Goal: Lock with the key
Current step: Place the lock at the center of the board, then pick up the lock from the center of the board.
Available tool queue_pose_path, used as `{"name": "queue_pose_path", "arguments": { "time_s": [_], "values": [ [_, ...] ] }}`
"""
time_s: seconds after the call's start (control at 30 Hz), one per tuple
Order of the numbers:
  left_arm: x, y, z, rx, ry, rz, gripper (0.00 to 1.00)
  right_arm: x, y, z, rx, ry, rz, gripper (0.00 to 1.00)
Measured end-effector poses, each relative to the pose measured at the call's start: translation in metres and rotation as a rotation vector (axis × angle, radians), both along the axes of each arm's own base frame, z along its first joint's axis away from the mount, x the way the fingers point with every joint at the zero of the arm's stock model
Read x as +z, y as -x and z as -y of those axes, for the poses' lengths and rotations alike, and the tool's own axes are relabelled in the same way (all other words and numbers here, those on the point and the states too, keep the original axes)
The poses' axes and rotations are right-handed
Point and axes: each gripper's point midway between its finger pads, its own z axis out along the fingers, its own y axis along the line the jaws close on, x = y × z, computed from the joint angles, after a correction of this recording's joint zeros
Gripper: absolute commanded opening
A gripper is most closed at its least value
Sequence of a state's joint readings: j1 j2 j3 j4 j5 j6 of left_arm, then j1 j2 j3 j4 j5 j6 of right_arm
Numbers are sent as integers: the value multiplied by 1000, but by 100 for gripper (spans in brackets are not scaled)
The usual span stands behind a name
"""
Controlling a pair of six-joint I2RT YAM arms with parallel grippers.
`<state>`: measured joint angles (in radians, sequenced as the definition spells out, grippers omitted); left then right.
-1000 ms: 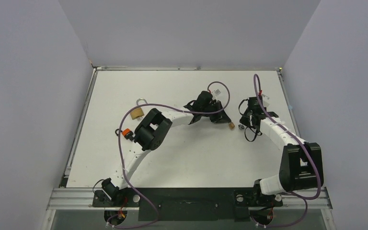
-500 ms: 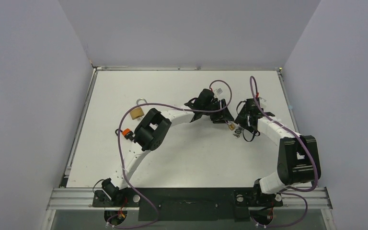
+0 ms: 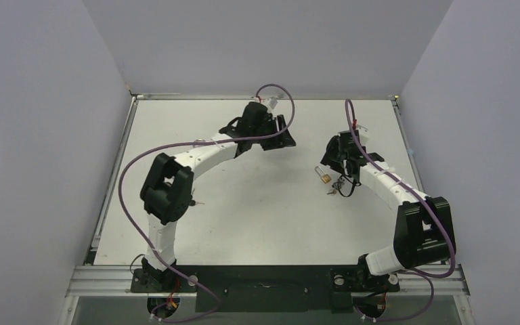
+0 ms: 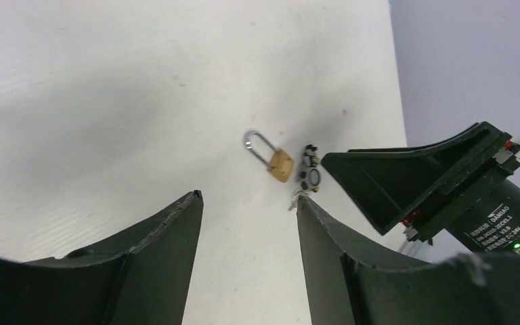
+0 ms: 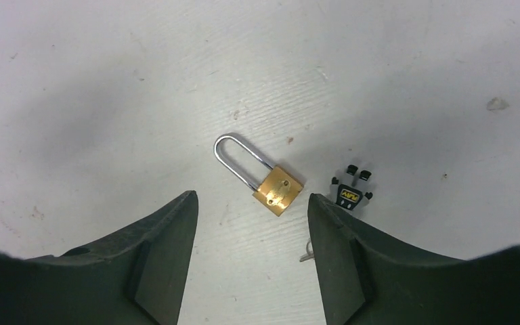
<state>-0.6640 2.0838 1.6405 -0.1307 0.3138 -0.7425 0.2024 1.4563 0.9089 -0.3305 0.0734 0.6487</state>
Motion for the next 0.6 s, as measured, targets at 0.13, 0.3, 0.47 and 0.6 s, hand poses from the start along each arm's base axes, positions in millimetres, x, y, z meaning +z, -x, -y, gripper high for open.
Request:
{"name": "queue_pose_path", "arguments": {
  "time_s": [0.13, 0.3, 0.47, 0.6],
  "values": [
    [18, -10, -63, 148, -79, 40, 53, 6, -1, -13, 33, 3, 16, 57],
    [22, -7, -179, 452, -250, 38, 57, 13, -1, -38, 95, 3, 36, 57],
    [7, 28, -297, 760, -377, -28, 58, 22, 3, -72, 175, -25, 62, 57],
    [-20, 58, -369, 957, -440, -128, 59, 28, 1, -93, 221, -43, 83, 57]
  ]
}}
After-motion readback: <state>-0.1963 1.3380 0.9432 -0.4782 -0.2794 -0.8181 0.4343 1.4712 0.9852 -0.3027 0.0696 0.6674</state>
